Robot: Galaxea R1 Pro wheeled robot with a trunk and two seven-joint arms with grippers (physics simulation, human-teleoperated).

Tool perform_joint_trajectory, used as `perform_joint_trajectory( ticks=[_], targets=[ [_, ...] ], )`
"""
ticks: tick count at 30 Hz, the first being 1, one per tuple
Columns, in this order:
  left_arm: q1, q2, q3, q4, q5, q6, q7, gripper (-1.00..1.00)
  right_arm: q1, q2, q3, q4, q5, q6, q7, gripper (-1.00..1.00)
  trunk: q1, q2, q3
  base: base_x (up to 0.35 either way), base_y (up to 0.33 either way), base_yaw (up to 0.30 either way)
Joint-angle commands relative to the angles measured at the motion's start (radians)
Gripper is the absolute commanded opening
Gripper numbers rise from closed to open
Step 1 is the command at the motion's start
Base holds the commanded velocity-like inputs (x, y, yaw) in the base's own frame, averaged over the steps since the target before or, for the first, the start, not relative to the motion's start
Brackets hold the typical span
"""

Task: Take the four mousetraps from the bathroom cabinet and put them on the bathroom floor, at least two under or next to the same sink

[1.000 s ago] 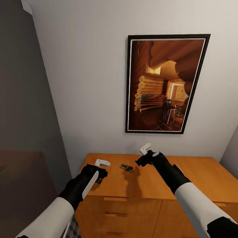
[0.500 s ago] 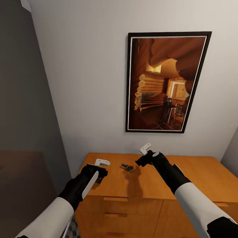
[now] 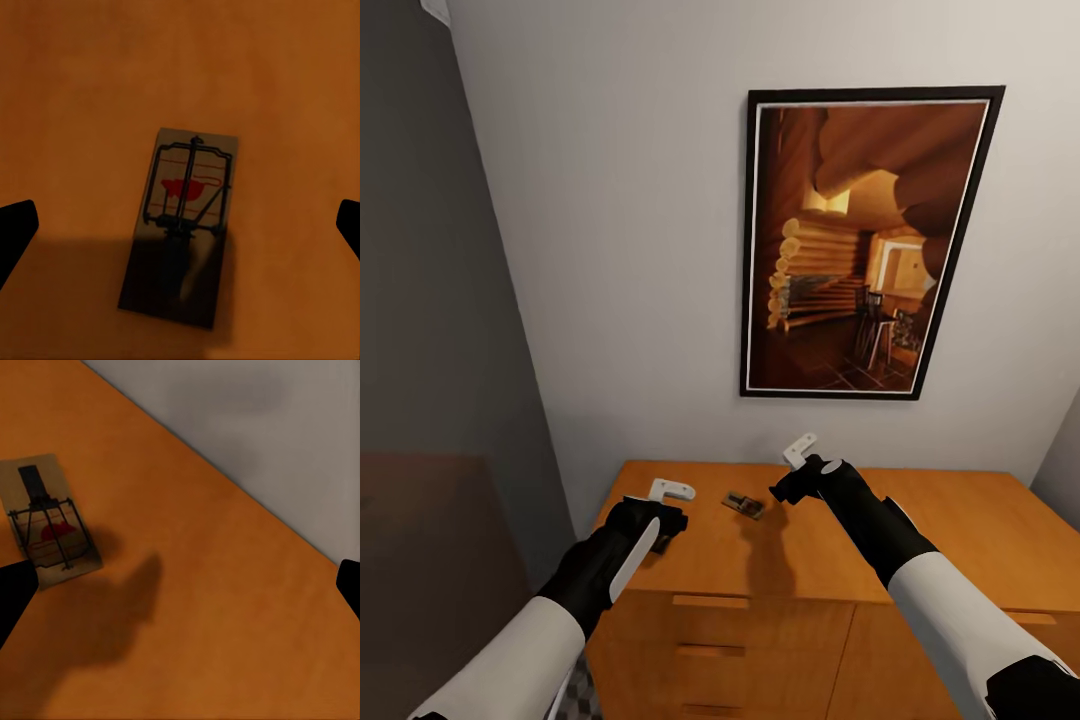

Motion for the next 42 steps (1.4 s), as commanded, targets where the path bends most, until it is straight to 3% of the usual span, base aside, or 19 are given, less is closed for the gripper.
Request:
perform_joint_trajectory(
  ticks=[1, 40, 42],
  targets=[
    [-0.001, 0.001, -0.002, -0.001, 0.011, 0.003, 0.009, 1.0, -0.001, -0.001, 0.002, -0.002, 0.011, 0.004, 0.007, 1.0, 0.004, -0.009, -0.005, 0.0, 0.0, 0.0],
    [-0.001, 0.003, 0.001, 0.002, 0.011, 0.006, 0.008, 1.0, -0.001, -0.001, 0.002, 0.006, 0.011, 0.004, 0.007, 1.0, 0.154, -0.282, -0.127, 0.0, 0.0, 0.0],
    [-0.001, 0.003, 0.001, 0.002, 0.011, 0.007, 0.007, 1.0, -0.001, -0.001, 0.002, 0.007, 0.012, 0.004, 0.007, 1.0, 0.154, -0.282, -0.127, 0.0, 0.0, 0.0]
  ],
)
